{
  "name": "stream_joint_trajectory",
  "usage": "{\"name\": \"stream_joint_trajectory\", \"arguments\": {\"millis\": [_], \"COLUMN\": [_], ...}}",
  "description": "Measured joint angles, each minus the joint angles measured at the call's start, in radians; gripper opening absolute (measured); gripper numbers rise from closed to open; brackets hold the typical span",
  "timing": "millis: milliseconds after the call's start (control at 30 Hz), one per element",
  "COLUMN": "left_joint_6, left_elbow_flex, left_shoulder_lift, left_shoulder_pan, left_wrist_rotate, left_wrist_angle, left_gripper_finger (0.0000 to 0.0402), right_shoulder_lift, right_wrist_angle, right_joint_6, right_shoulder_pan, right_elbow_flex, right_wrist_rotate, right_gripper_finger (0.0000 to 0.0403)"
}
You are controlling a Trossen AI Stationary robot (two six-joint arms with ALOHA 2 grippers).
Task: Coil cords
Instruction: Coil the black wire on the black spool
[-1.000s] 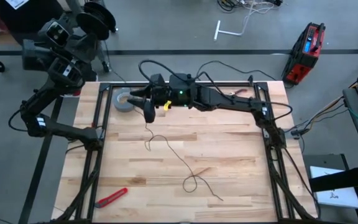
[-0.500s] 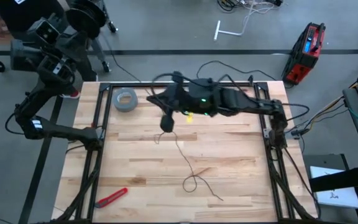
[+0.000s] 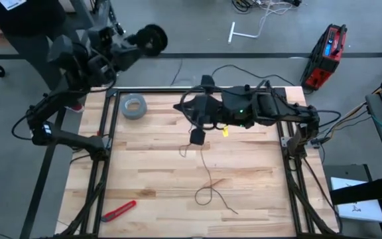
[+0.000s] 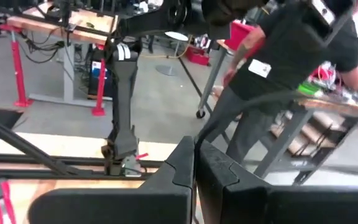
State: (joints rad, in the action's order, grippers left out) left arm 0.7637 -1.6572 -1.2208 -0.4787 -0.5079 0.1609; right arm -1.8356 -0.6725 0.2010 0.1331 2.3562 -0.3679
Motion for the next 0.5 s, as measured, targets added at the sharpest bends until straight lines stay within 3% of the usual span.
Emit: {"name": "stream_joint_trajectory", "arguments": {"millis": [67,233,500], "left_joint_6": [0.068,0.362,0.406], "left_elbow_flex": [0.0,-0.001,-0.001], "left_shoulder_lift": [-0.031,-0.129,-0.189], "left_shoulder_pan": [-0.001,0.002,-0.045], "left_wrist_rotate": [-0.024,-0.277,-0.385], "left_wrist_angle": [0.109,0.472,0.411], "left_gripper_finger": [0.0,0.0,0.0], "right_shoulder_lift": [0.001,-0.002,0.038], "right_wrist_angle": [-0.025,-0.024,0.014], "right_joint_6": [-0.033,-0.004,0.133], "right_shoulder_pan": [-0.003,-0.002,0.055], "right_elbow_flex": [0.0,0.0,0.0], "right_wrist_rotate": [-0.001,-0.001,-0.124], "right_gripper_finger": [0.0,0.0,0.0]}}
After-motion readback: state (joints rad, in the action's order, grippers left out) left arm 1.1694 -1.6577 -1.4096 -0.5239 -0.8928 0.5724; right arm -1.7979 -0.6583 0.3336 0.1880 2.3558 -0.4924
